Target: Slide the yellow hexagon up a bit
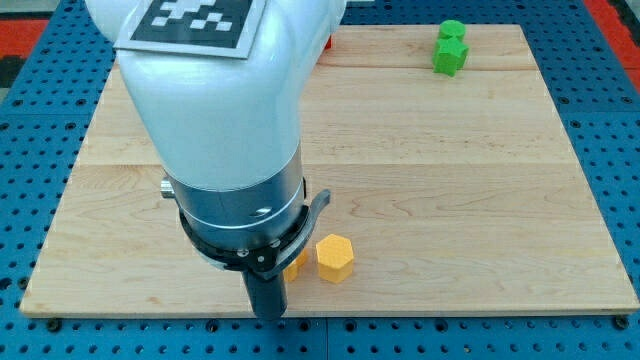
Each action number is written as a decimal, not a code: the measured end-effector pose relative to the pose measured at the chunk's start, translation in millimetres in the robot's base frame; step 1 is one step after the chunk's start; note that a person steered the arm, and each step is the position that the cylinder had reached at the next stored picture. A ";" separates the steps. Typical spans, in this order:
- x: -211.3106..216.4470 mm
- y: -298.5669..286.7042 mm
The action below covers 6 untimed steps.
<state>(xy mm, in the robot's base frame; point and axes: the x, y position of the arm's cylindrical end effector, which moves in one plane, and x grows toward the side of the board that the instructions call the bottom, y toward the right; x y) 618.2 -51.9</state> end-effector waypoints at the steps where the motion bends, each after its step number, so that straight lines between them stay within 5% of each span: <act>1: 0.0 0.0; 3: -2.1 -6.0; 5: -17.6 88.9; 6: -35.1 89.2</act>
